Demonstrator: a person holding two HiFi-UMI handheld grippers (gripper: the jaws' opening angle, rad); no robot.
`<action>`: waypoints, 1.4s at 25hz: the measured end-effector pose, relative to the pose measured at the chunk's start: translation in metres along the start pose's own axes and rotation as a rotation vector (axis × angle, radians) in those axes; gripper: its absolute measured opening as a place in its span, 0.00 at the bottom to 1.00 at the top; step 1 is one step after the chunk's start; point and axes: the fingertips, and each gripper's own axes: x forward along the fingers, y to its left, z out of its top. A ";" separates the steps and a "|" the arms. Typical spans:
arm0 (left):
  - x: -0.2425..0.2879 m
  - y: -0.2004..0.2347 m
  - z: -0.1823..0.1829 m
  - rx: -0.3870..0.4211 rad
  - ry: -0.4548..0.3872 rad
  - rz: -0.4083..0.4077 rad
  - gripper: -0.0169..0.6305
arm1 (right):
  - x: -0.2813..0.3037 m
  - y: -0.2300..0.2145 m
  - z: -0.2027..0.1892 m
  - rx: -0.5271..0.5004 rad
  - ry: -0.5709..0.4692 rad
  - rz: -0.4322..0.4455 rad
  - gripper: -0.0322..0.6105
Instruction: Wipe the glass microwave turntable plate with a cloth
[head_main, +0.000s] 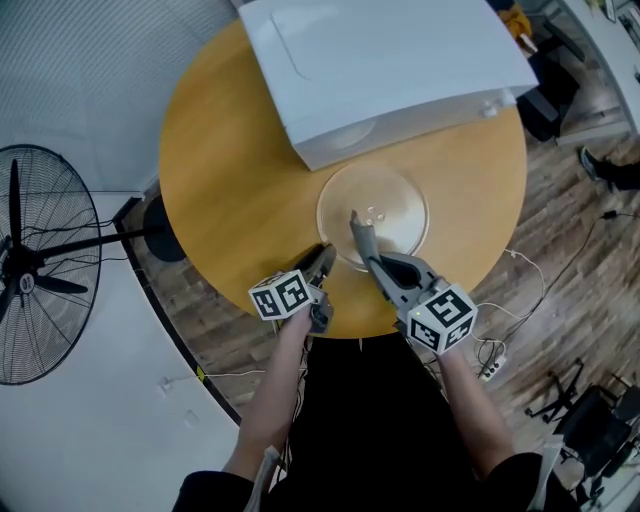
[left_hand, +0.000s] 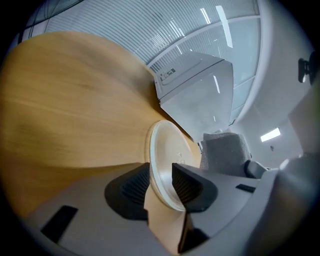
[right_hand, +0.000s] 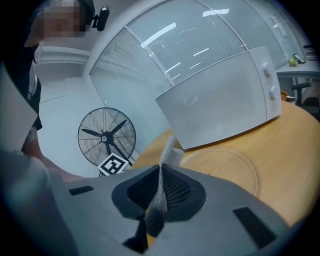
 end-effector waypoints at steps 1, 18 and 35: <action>0.001 0.000 0.000 -0.015 0.001 -0.009 0.21 | 0.002 0.000 -0.002 0.003 0.004 0.002 0.08; 0.010 0.009 -0.004 -0.096 0.053 0.045 0.09 | 0.048 -0.006 -0.027 0.149 0.068 0.054 0.08; 0.010 0.009 -0.004 -0.095 0.054 0.046 0.09 | 0.083 -0.035 -0.088 -0.200 0.381 -0.161 0.10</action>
